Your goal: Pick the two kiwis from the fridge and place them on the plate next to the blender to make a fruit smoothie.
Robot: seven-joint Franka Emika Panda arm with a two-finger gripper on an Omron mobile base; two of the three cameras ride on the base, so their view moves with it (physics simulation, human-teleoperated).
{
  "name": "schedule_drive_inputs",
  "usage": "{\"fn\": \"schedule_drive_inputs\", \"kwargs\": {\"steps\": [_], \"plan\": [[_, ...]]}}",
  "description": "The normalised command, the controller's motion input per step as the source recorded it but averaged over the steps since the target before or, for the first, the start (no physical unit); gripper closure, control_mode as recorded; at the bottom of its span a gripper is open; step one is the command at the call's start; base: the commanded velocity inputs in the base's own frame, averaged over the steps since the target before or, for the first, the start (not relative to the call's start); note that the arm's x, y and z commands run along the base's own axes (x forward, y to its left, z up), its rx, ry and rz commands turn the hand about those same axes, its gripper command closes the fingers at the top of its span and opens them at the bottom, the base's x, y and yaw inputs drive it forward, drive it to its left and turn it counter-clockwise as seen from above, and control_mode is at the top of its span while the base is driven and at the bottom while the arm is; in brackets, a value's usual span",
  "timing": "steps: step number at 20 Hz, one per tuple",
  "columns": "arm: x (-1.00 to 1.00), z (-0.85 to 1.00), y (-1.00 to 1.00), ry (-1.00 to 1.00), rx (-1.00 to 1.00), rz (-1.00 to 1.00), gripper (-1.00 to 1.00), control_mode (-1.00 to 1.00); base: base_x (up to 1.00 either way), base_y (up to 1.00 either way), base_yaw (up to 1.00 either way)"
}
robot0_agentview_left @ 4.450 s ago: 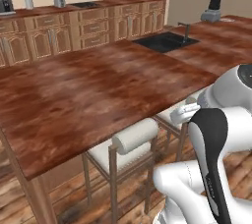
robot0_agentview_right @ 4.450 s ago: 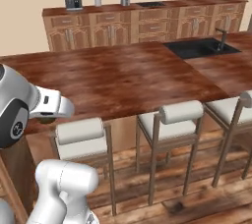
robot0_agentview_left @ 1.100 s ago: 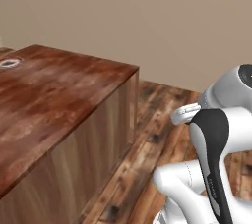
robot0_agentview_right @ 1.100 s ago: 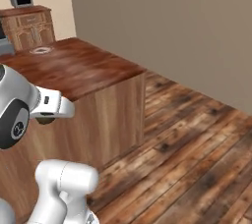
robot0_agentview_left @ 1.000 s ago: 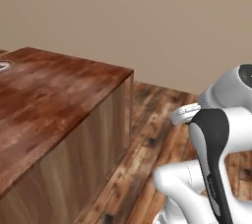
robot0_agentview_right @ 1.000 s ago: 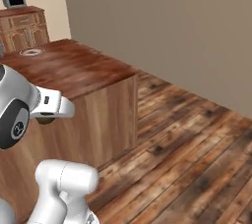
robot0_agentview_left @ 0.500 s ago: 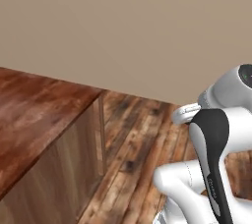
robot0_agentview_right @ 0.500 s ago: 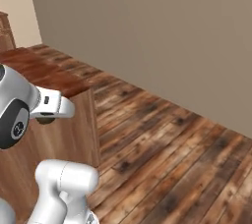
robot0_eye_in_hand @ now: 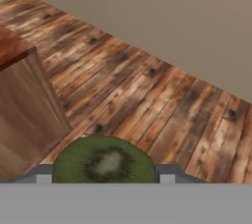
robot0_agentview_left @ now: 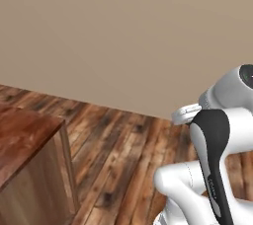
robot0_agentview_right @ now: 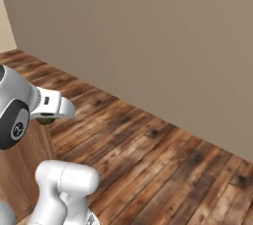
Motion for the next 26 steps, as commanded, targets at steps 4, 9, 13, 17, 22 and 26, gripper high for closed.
{"fn": "schedule_drive_inputs", "kwargs": {"steps": [4,9,13,17,22,26], "plan": [[0.00,0.00,0.00,0.00,0.00,0.00,1.00,1.00,1.00,-1.00,0.00],[0.00,0.00,0.00,0.00,0.00,0.00,1.00,1.00,1.00,-0.68,0.08],[0.00,0.00,0.00,0.00,0.00,0.00,1.00,1.00,1.00,-0.12,0.26],[0.00,0.00,0.00,0.00,0.00,0.00,1.00,1.00,1.00,0.00,0.36],[0.00,0.00,0.00,0.00,0.00,0.00,1.00,1.00,1.00,0.00,0.40],[0.00,0.00,0.00,0.00,0.00,0.00,1.00,1.00,1.00,0.00,0.46]]}}
